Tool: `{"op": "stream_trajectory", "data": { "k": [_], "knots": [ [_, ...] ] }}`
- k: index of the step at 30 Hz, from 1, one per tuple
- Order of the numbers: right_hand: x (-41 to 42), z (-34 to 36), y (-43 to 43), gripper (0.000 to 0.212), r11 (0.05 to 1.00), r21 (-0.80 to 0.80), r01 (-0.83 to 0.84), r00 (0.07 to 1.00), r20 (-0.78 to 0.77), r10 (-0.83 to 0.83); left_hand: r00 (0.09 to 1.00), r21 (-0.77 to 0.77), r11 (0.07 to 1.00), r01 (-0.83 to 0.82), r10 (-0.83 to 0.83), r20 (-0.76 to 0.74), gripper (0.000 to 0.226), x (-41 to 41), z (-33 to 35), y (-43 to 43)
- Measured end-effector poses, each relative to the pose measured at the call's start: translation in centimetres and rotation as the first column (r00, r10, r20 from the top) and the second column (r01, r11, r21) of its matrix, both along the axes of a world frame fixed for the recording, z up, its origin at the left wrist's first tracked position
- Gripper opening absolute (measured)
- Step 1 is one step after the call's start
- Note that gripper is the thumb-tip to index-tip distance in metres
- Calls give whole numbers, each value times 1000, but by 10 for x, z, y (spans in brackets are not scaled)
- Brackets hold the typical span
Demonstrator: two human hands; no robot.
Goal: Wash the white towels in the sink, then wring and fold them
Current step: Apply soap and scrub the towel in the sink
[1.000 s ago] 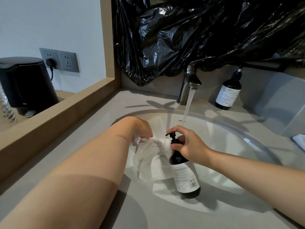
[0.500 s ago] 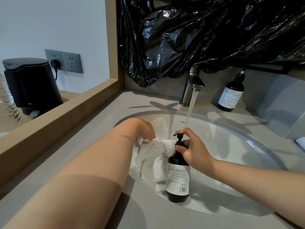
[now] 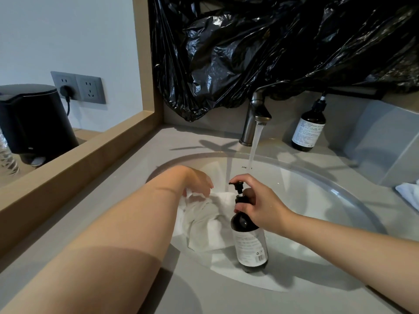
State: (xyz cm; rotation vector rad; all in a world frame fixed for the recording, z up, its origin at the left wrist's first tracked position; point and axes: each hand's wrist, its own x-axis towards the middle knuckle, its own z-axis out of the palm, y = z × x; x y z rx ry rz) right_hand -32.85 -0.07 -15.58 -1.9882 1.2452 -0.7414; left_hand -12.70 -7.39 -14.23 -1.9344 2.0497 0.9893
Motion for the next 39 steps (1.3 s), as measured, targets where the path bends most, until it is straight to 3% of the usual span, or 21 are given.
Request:
{"op": "stream_trajectory", "data": {
  "k": [3, 5, 11, 14, 17, 20, 24, 34, 39],
  "knots": [
    [-13, 18, -3, 50, 998, -27, 56, 997, 52, -54, 998, 92, 995, 23, -17, -65, 75, -8, -6, 0],
    [-26, 31, -5, 47, 996, -29, 81, 988, 131, -77, 998, 96, 995, 30, -24, -62, 75, -13, -10, 0],
    [-68, 64, -19, 48, 954, -144, 265, 933, 289, -215, 996, -58, 998, -3, -2, -85, 64, -28, -17, 1],
    [-79, 86, -38, 46, 886, -245, 394, 885, 359, -295, 997, -183, 983, 4, -19, -79, 55, -38, -22, 0],
    [-87, 108, -60, 49, 816, -315, 484, 845, 410, -343, 993, -207, 977, 44, -65, -100, 43, -43, -28, -1],
    [-95, 127, -81, 49, 751, -345, 563, 811, 407, -421, 991, -181, 979, 97, -111, -69, 33, -42, -35, -2],
    [-105, 133, -99, 49, 693, -371, 618, 783, 364, -504, 992, -176, 976, 126, -129, -6, 36, -41, -41, -8],
    [-109, 118, -118, 54, 693, -361, 625, 780, 253, -572, 980, -184, 965, 186, -169, 103, 43, -41, -38, -16],
    [-111, 121, -110, 73, 698, -377, 609, 783, 143, -605, 984, -178, 973, 144, -122, 131, 45, -37, -31, -14]
  ]
}}
